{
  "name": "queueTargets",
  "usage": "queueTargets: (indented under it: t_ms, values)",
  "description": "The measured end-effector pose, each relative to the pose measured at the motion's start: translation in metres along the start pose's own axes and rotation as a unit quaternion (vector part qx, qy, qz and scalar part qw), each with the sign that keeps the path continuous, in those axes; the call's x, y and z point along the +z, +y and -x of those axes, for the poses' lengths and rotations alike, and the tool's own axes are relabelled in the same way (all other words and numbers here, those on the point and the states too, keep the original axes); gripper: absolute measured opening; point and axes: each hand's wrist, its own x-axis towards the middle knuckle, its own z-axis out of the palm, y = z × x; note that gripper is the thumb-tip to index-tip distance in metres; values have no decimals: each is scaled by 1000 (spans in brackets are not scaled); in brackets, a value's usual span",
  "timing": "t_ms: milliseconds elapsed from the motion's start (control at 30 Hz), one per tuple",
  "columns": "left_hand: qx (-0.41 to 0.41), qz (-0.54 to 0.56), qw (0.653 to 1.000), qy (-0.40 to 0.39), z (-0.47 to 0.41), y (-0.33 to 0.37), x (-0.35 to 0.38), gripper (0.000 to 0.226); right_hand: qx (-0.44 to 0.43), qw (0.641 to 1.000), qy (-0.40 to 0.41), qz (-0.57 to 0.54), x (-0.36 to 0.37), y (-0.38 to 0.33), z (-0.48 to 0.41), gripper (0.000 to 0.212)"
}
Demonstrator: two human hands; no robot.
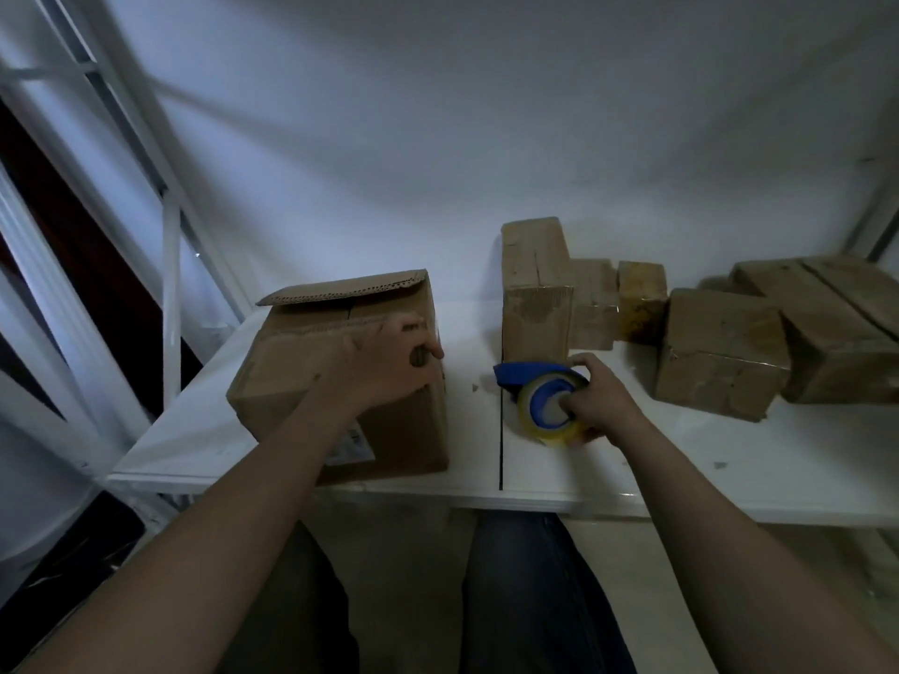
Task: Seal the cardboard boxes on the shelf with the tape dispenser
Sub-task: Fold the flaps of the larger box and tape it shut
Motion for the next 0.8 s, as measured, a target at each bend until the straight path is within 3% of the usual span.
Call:
queueTargets:
  t_ms: [133, 400, 633, 800]
  values:
    - [50, 40, 997, 52, 9, 1, -18, 26, -70, 992, 17, -105, -17, -52, 29, 50]
    - [0, 252, 955, 159, 24, -2, -69, 13, -196, 971, 3, -138, -12, -163, 84, 63]
    - [-21, 321, 921, 219, 27, -18, -107, 43, -230, 962, -25, -144, 13, -219, 92, 64]
    - [-27, 328, 914, 236, 18, -35, -117, 47, -243, 956, -74, -143, 27, -241, 80, 63]
